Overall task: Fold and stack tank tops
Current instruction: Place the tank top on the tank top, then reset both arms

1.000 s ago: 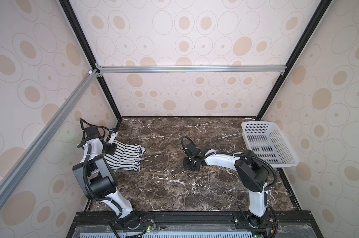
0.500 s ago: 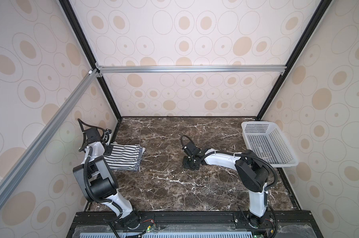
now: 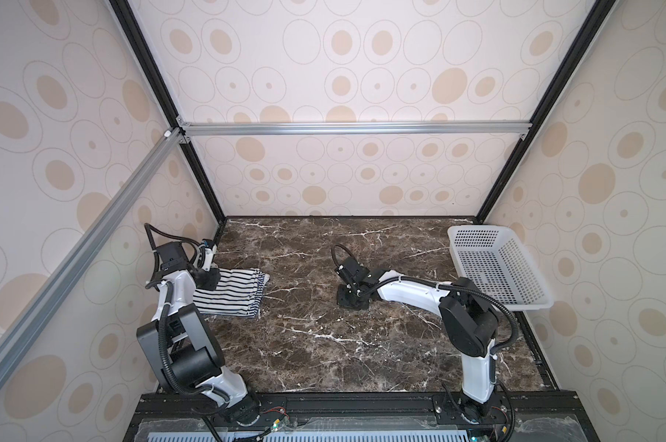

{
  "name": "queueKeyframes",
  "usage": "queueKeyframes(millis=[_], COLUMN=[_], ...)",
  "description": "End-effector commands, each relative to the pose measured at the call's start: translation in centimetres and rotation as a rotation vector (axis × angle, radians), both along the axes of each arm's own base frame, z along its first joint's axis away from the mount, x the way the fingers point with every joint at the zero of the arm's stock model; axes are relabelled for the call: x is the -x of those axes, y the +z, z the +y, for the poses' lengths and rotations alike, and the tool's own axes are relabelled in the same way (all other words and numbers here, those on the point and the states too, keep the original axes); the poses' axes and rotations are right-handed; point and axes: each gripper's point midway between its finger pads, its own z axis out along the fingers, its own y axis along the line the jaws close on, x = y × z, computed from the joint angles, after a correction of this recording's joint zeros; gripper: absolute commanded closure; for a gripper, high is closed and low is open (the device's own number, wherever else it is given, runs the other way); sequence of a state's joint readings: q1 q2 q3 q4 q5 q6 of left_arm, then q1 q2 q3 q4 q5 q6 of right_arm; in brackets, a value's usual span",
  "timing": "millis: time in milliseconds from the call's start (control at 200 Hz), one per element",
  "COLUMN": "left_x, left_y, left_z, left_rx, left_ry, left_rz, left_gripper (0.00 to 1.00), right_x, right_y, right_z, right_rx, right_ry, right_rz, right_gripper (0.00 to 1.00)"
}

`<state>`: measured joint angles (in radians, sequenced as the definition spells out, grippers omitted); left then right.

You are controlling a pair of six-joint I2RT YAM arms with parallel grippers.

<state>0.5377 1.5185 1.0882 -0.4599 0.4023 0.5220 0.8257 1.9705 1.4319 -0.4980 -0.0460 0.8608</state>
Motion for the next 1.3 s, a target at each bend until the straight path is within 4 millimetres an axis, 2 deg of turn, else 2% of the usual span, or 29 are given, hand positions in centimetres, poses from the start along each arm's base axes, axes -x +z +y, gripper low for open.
queueKeyframes(millis=[0,75,135,200,255,305,320,395,560,740,750,900,1091,1296], left_x=[0.0,0.0,-0.2,-0.4,-0.6,-0.8,-0.9,-1.3,-1.9,-2.2,-2.2,-2.4,-2.8,-3.8], left_y=[2.8,3.3,3.6,3.9,4.2,4.4,4.5,4.8,5.1,5.9,5.9,6.4,6.3,5.0], left_z=[-3.6,-4.9,-6.0,-6.7,-7.6,-8.1,-8.3,-9.0,-10.3,-11.4,-11.0,-11.3,-12.3,-13.5], left_rx=[0.070,0.071,0.072,0.080,0.105,0.117,0.120,0.124,0.164,0.170,0.156,0.138,0.164,0.154], left_ry=[-0.072,-0.078,-0.087,-0.081,-0.093,-0.089,-0.089,-0.087,-0.078,-0.061,-0.040,0.014,0.016,0.022], left_rz=[-0.109,-0.135,-0.155,-0.185,-0.205,-0.222,-0.230,-0.262,-0.336,-0.447,-0.451,-0.530,-0.594,-0.583], left_gripper=[0.45,0.36,0.26,0.21,0.11,0.07,0.02,0.01,0.01,0.01,0.01,0.01,0.01,0.01], right_x=[-0.5,-0.9,-1.2,-1.6,-1.9,-2.3,-2.5,-3.1,-4.3,-5.0,-5.0,-5.3,-5.4,-5.9], right_y=[2.1,2.9,3.7,4.4,4.9,5.4,5.6,6.4,7.9,10.0,10.2,10.1,9.7,10.0], right_z=[-2.2,-3.0,-3.7,-5.0,-6.3,-7.7,-8.1,-10.3,-14.7,-18.2,-18.4,-22.1,-24.9,-26.9], right_rx=[0.062,0.065,0.077,0.110,0.140,0.168,0.177,0.216,0.229,0.227,0.227,0.247,0.199,0.287], right_ry=[0.021,0.032,0.041,0.030,0.020,0.006,0.002,-0.018,-0.073,-0.101,-0.106,-0.164,-0.189,-0.184], right_rz=[-0.043,-0.056,-0.068,-0.088,-0.100,-0.106,-0.109,-0.130,-0.147,-0.228,-0.234,-0.253,-0.246,-0.373], right_gripper=[0.52,0.41,0.33,0.22,0.15,0.11,0.09,0.00,0.00,0.00,0.00,0.00,0.00,0.00])
